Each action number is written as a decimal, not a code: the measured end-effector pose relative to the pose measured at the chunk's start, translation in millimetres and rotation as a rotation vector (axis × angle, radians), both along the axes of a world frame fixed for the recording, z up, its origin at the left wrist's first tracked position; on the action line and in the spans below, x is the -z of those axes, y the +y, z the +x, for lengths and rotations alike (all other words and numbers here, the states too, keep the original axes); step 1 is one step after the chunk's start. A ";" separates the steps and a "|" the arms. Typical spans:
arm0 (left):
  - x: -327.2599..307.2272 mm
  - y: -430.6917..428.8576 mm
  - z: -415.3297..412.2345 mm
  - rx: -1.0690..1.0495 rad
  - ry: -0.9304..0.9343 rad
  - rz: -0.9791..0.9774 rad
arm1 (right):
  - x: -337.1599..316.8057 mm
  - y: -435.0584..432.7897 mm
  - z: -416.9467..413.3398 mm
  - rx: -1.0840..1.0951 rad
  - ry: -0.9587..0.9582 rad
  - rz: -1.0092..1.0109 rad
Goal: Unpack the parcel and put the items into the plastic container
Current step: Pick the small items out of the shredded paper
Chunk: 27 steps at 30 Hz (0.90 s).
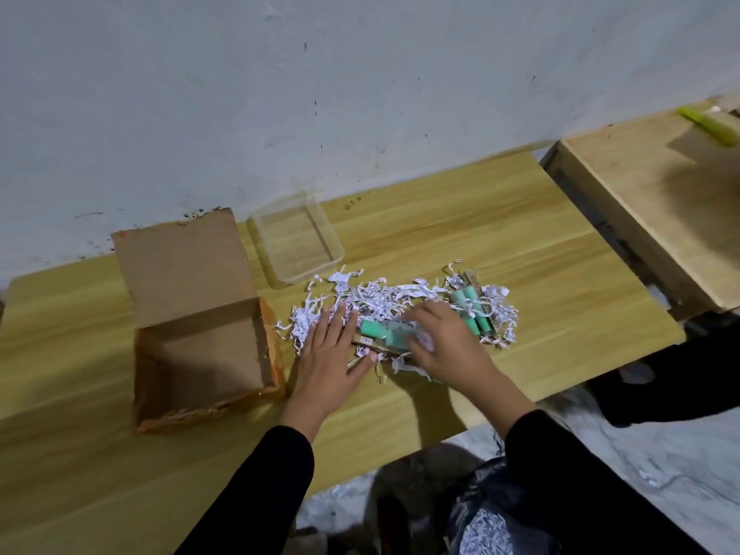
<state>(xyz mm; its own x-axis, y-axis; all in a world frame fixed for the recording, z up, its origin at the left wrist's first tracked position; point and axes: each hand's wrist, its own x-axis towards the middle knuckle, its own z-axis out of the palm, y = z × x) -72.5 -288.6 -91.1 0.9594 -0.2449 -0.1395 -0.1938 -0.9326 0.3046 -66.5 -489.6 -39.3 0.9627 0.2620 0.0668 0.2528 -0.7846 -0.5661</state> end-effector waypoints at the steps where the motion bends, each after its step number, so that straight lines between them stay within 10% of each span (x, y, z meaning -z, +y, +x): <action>1: 1.2 -0.7 -0.7 -0.011 -0.009 0.011 | 3.8 9.3 -0.4 -0.057 0.024 -0.040; 27: 8.3 -2.1 2.2 -0.072 -0.060 0.045 | -34.3 51.4 127.2 0.333 0.119 0.217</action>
<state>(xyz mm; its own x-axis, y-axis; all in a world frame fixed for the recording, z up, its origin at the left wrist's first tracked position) -70.2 -290.7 -99.4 0.9813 -0.1698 -0.0904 -0.1424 -0.9571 0.2523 60.8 -438.2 -5.0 0.9969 -0.0727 -0.0303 -0.0715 -0.6721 -0.7370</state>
